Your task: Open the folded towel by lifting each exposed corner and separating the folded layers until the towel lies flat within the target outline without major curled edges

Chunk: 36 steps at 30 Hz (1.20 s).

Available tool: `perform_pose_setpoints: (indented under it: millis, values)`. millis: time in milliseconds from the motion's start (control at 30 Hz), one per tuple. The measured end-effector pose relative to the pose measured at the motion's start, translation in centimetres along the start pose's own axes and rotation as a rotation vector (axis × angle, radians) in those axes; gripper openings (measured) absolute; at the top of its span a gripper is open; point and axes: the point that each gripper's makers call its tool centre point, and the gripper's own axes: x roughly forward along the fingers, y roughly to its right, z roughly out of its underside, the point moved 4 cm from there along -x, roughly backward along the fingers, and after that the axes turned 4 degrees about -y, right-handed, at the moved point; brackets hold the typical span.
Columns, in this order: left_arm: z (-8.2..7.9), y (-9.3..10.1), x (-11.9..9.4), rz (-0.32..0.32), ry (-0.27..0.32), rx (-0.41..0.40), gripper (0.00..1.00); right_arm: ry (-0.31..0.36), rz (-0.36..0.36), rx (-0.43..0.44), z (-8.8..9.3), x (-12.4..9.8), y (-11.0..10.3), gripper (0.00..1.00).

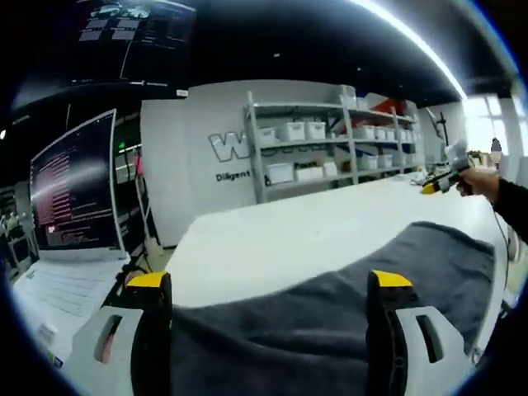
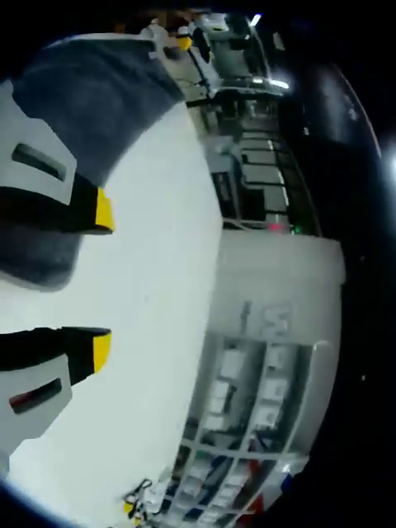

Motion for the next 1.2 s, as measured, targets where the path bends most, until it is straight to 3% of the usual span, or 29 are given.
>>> perform_pose_setpoints:
  millis: [167, 300, 367, 467, 567, 700, 867, 967, 1200]
  values:
    - [0.3, -0.5, -0.3, -0.016, -0.002, -0.012, 0.95, -0.036, -0.010, 0.040, 2.0, 0.5, -0.2, 0.32]
    - [0.9, -0.5, -0.2, -0.018, -0.017, -0.005, 0.95, -0.100, -0.022, 0.036, 4.1, 1.9, -0.1, 0.35]
    - [1.1, -0.3, -0.2, -0.009, -0.024, -0.005, 0.95, -0.171, -0.041, 0.055, 5.8, 2.5, -0.3, 0.34]
    - [1.2, -0.1, -0.3, -0.007, -0.025, -0.005, 0.95, -0.206, -0.023, 0.038, 7.0, 3.2, 0.1, 0.28]
    - [1.3, -0.5, -0.7, -0.021, -0.013, -0.015, 0.93, -0.204, -0.011, 0.040, 7.1, 3.2, 0.5, 0.21]
    - [1.3, -1.2, -1.2, -0.030, -0.010, -0.029, 0.93, -0.214, -0.031, 0.069, 7.3, 3.2, 0.3, 0.26]
    - [1.0, -1.1, -1.3, -0.033, -0.007, -0.025, 0.92, -0.260, -0.028, 0.016, 8.0, 3.4, -0.1, 0.25]
    - [0.5, -0.7, -1.2, -0.025, 0.004, -0.019, 0.93, -0.280, -0.022, -0.027, 8.4, 3.5, -0.2, 0.19]
    - [0.7, -0.3, -0.5, -0.009, -0.017, 0.004, 0.93, -0.264, -0.005, -0.031, 7.8, 3.3, 0.0, 0.17]
